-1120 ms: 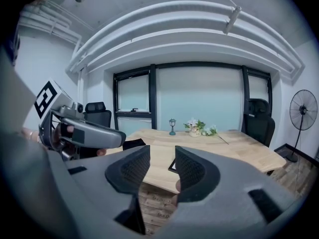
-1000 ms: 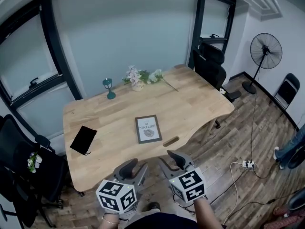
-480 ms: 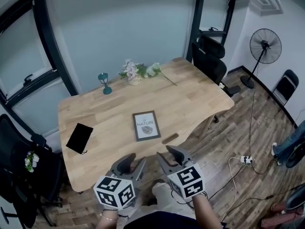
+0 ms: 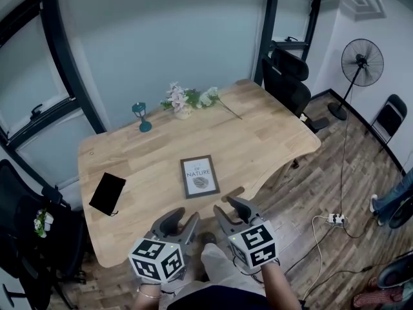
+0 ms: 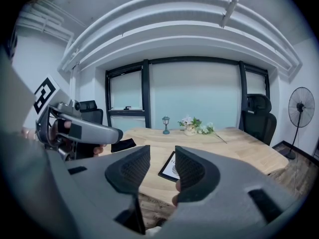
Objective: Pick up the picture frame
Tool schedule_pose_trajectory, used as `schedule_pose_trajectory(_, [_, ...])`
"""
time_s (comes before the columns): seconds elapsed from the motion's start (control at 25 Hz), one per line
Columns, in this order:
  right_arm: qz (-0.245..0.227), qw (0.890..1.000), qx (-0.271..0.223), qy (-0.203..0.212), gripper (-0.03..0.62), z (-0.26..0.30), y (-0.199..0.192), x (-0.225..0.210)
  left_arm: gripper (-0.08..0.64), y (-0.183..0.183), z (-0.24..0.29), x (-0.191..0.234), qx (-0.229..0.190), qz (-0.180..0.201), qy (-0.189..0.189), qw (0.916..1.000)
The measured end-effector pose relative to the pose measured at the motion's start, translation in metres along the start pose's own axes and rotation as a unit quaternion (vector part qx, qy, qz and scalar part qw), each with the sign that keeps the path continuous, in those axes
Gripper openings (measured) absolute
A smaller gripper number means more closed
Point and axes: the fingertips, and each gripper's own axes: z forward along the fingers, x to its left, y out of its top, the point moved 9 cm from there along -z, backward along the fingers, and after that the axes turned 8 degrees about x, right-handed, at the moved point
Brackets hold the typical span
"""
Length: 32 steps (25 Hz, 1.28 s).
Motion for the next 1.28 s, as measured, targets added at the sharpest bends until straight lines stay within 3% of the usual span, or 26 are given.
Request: schedule_pose_trajectory(1.28, [0.006,0.999,0.024,0.024,0.13,0.107,0.039,-0.078,0.161,0.052,0.1,0.07,0.046,-0.017,0.013,0.9987])
